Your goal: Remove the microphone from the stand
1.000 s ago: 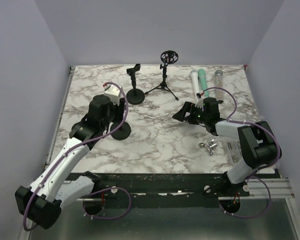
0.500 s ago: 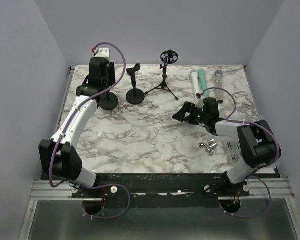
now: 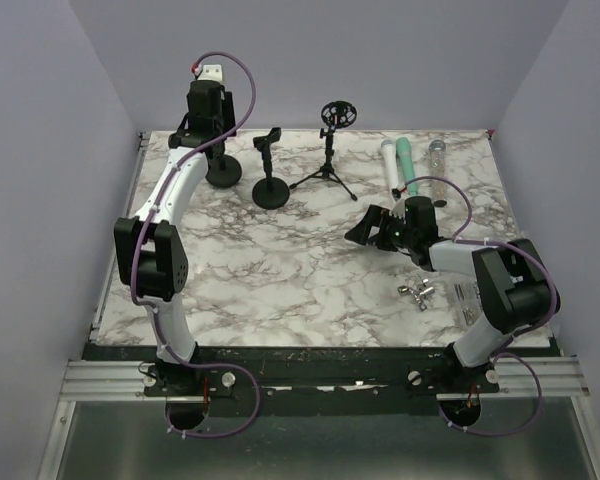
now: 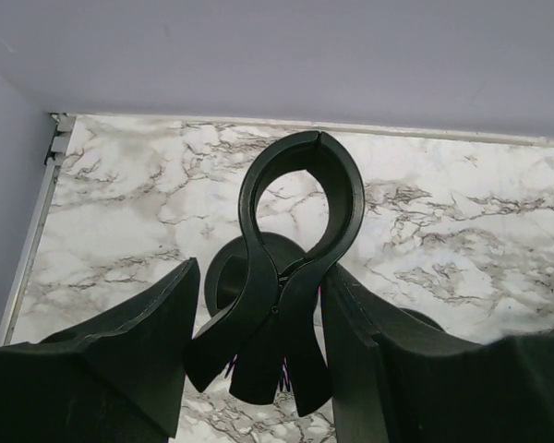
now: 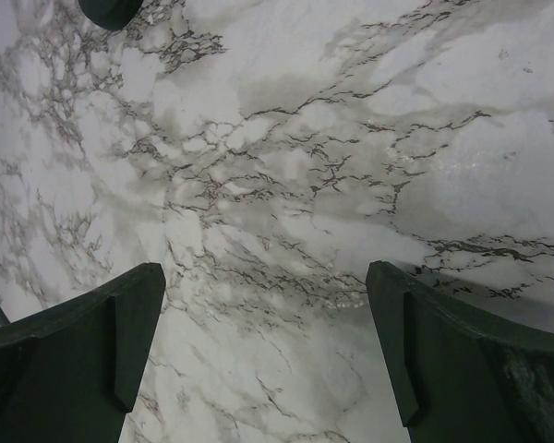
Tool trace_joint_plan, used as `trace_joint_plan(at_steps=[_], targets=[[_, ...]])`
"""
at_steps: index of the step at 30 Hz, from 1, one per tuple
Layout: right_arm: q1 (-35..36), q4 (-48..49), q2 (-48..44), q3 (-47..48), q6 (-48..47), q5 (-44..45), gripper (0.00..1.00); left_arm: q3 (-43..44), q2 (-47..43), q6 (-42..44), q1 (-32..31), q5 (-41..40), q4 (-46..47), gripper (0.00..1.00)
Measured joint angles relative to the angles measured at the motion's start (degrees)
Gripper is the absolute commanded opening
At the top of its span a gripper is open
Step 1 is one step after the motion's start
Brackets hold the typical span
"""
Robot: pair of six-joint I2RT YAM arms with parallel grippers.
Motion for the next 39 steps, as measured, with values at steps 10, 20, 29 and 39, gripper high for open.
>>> trace_joint_plan(at_steps=[10, 20, 29, 39], targets=[[0.0, 0.3, 1.0, 0.0, 0.0, 0.2, 1.00, 0.3, 3.5, -4.3, 1.2, 2.5, -0.1, 0.33], [0.0, 1.0, 1.4, 0.0, 0.0, 0.2, 1.00, 0.3, 1.8, -9.4, 3.3, 4.3, -2.8, 0.98], [0.0, 0.8, 1.0, 0.0, -0.2, 0.5, 1.00, -0.8, -10.3, -11.2, 3.2, 5.5, -6.2, 0.99], [0.0, 0.0, -2.0, -0.5, -0.6, 1.4, 1.00, -26.5, -39.0, -18.5, 1.4, 19.2, -2.8, 0.99]])
